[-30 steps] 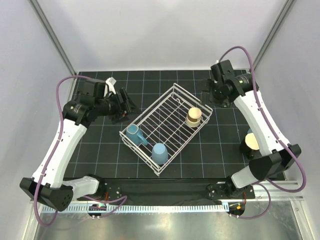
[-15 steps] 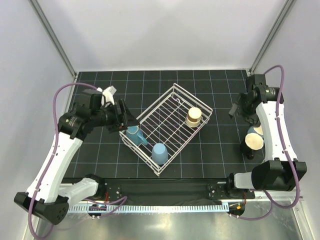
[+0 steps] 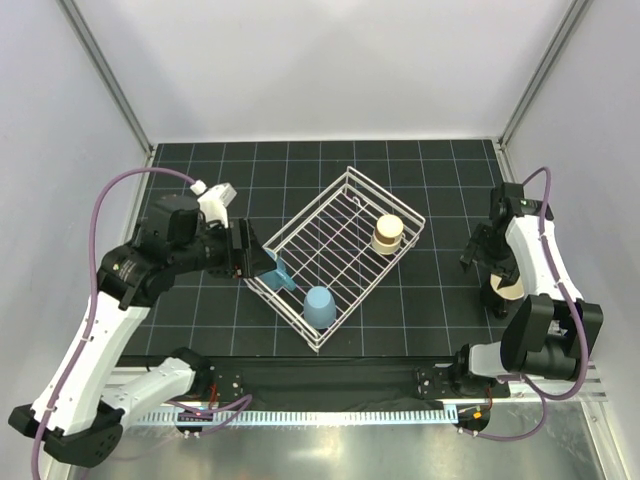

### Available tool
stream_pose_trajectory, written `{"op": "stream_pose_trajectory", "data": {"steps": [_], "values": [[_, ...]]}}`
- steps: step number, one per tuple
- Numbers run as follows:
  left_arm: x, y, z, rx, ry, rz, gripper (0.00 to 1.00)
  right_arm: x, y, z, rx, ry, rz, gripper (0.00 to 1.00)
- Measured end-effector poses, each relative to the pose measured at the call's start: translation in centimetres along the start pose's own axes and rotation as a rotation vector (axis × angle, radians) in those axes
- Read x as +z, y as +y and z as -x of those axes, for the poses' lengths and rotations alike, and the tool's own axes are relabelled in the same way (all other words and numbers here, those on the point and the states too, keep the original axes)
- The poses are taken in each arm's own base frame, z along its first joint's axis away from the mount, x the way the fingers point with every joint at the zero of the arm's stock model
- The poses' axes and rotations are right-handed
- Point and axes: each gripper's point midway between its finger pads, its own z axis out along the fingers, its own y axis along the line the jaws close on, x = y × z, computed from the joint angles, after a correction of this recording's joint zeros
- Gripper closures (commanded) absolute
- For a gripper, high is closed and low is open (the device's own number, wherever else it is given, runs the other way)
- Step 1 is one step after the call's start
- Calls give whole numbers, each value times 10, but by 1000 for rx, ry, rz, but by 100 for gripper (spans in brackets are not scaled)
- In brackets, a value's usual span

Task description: Load the cups into the dish rack

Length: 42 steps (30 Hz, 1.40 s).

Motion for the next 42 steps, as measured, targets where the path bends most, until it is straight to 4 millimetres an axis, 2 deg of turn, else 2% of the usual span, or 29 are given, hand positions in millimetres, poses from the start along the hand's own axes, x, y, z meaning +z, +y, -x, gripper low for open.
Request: {"op": "stream_pose_trajectory", "data": {"steps": [8,11,13,17,26,31,34,36,39,42], "values": [[-8,-4,-4,139,8,34,18,28,5,9,-20,10,-21,35],[-10,-6,-3,172,5,41,18,36,5,14,-26,8,-42,41],[-11,-6,-3,190,5,47,17,40,3,16,-33,10,-59,50],[-12,-3,-1,200,1,68,17,44,0,18,-36,4,-75,60],[-12,-2,3,208,1,87,17,51,-2,15,-33,13,-90,94],[-10,-3,4,204,7,88,17,49,-1,14,-17,17,-84,96],[-10,-5,3,193,10,76,17,38,4,7,-2,39,-40,96],[-9,-9,3,187,11,56,17,20,9,9,15,28,2,96],[-5,-14,-3,164,25,16,17,-21,19,23,41,-39,97,96],[-1,-18,-10,135,53,-15,17,-80,38,43,66,-166,271,96]]}}
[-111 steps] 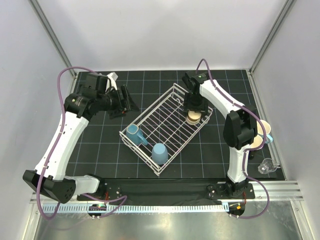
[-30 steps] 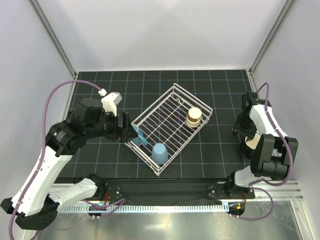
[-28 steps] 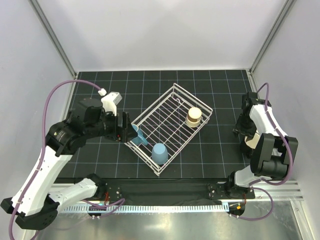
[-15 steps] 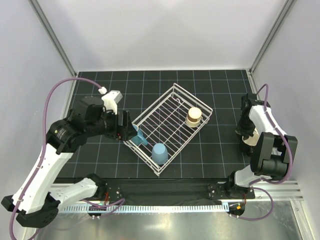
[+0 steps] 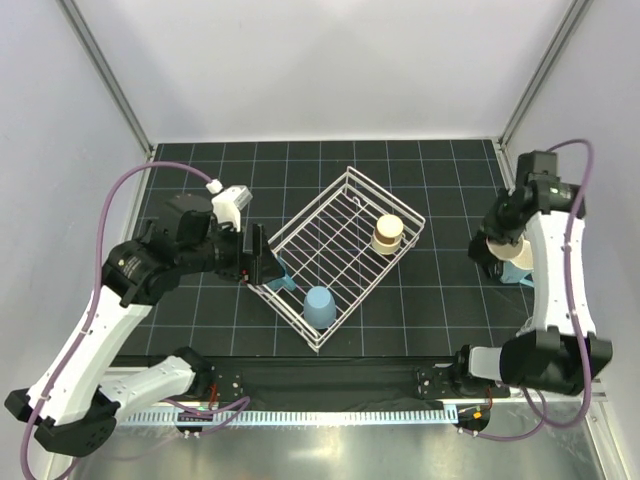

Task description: Load the cups into the dish rack

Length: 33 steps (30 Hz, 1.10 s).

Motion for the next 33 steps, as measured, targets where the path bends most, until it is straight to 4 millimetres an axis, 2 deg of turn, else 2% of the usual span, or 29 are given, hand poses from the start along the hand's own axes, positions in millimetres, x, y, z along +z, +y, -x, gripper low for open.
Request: {"op": "stream_pose_trajectory", "data": {"steps": [3,8,10,14,16,19,21,25,29,32,33], "values": [[3,-8,0,-27,11,-44,16,-50,36,13,16,-104,212,96],[6,-30,13,-79,-23,-143,14,-110,90,-2,80,-93,573,96],[8,-42,24,-113,-60,-206,12,-128,114,-4,124,-60,728,96],[14,-68,51,-205,-145,-344,13,-167,162,5,178,-1,1021,96],[15,-80,67,-248,-181,-405,14,-187,180,9,166,23,1133,96],[19,-95,90,-280,-219,-465,13,-217,199,8,125,45,1267,96],[20,-106,98,-277,-237,-488,13,-236,209,3,98,62,1339,96],[10,-134,102,-229,-270,-550,12,-271,230,-15,49,119,1491,96],[1,-162,104,-189,-312,-601,12,-289,239,-33,30,198,1569,96],[7,-173,104,-172,-335,-609,13,-298,242,-36,31,218,1599,96],[12,-175,105,-170,-339,-603,16,-301,242,-37,32,223,1608,96]]}}
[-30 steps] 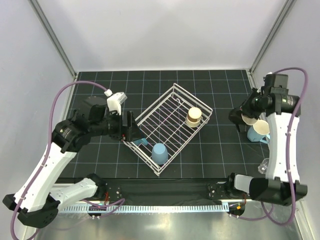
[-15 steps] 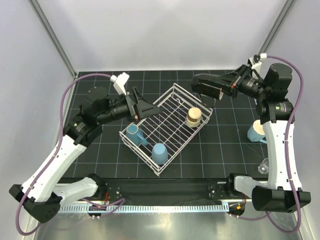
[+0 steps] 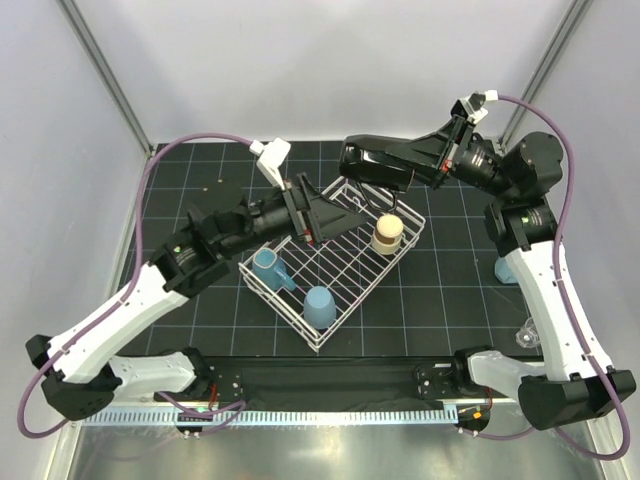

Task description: Load the cups into the dish rack

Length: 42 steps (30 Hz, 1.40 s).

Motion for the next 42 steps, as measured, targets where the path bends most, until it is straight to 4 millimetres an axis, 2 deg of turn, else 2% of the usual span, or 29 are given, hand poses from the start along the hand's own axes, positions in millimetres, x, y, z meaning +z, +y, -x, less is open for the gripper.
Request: {"op": "stream_pose_trajectory", "data": {"steps": [3,7,10,16,17,22,25,27,30,33,35,36,37,38,39,41,42], "values": [[17,6,-5,12,0,26,23,3,4,-5,9,7,19,96],[35,23,-8,10,-8,75,24,4,4,-14,28,18,32,96],[43,29,-5,11,-27,93,29,6,-1,-19,47,26,32,96],[50,22,9,21,-75,77,44,6,-11,-22,74,11,20,96],[52,22,9,21,-75,76,48,6,-11,-21,72,3,23,96],[58,22,7,19,-70,64,56,5,-10,-16,66,-33,29,96],[61,22,6,18,-65,60,66,6,-11,-14,69,-46,28,96],[62,20,7,9,-64,55,76,6,-10,-13,67,-52,32,96],[60,8,12,-21,-70,19,99,6,-4,-11,53,-65,55,96],[58,0,15,-23,-75,-5,100,4,6,-12,30,-71,81,96],[57,-1,16,-19,-76,-8,100,3,6,-13,28,-71,73,91],[57,-1,15,-18,-74,-10,100,3,6,-13,25,-72,66,82],[57,0,15,-17,-74,-7,100,3,5,-13,24,-72,59,76],[56,1,15,-6,-72,-3,100,4,4,-14,15,-71,46,63],[56,3,14,7,-69,6,100,3,2,-14,10,-70,32,56],[54,11,13,36,-65,36,100,3,-6,-20,-3,-42,-1,43],[53,14,11,49,-57,51,100,4,-11,-24,-3,-28,-20,41]]}}
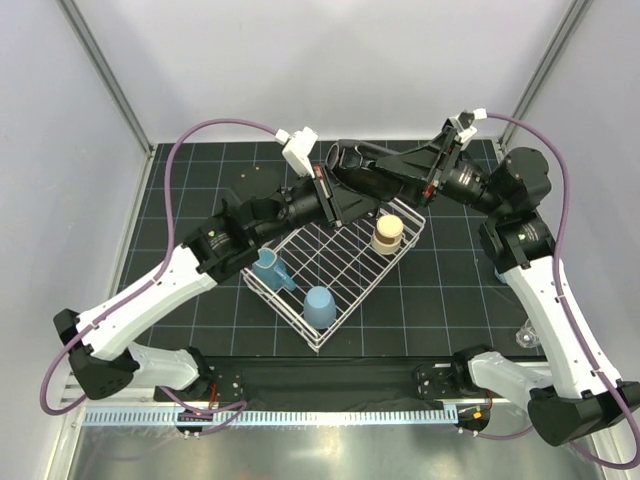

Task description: Load the cups into the dish rack

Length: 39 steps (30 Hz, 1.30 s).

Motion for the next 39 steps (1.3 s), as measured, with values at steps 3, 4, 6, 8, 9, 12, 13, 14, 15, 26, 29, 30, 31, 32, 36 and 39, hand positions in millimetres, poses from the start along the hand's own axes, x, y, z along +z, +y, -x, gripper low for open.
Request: {"op": "stream_pose_trajectory", "data": {"steps": [3,4,6,8,9,12,13,14,15,26,29,30,31,32,36,39], "values": [[-4,16,-4,42,16,65,100,-2,-16,-6,0,25,-64,35],[-6,22,-6,54,23,91,100,-2,-21,-6,2,28,-90,35],[-11,33,-8,83,42,147,100,-5,-32,-5,-6,28,-149,35],[-17,42,-7,113,54,205,100,-9,-41,-4,-5,27,-214,35],[-20,46,-5,124,58,233,100,-13,-46,-2,-14,21,-253,36],[-31,65,9,159,57,335,100,-29,-55,5,-49,-11,-350,36],[-34,72,13,166,58,370,100,-37,-60,9,-59,-28,-392,37],[-36,80,17,176,62,405,100,-44,-64,11,-70,-41,-429,37],[-36,87,20,185,65,434,100,-51,-69,13,-80,-53,-468,37],[0,200,-17,292,287,716,100,-98,-73,-3,-233,-35,-708,37],[15,229,-32,303,344,773,100,-104,-69,-6,-265,-35,-724,37],[20,238,-35,310,360,790,100,-107,-70,-8,-267,-32,-734,37],[24,247,-39,316,374,807,100,-109,-71,-9,-270,-30,-744,37],[28,255,-42,322,386,824,100,-112,-72,-11,-272,-28,-755,37],[44,280,-51,334,421,876,100,-117,-66,-7,-320,-51,-774,36],[52,294,-56,336,431,900,100,-119,-59,-5,-361,-70,-773,37]]}}
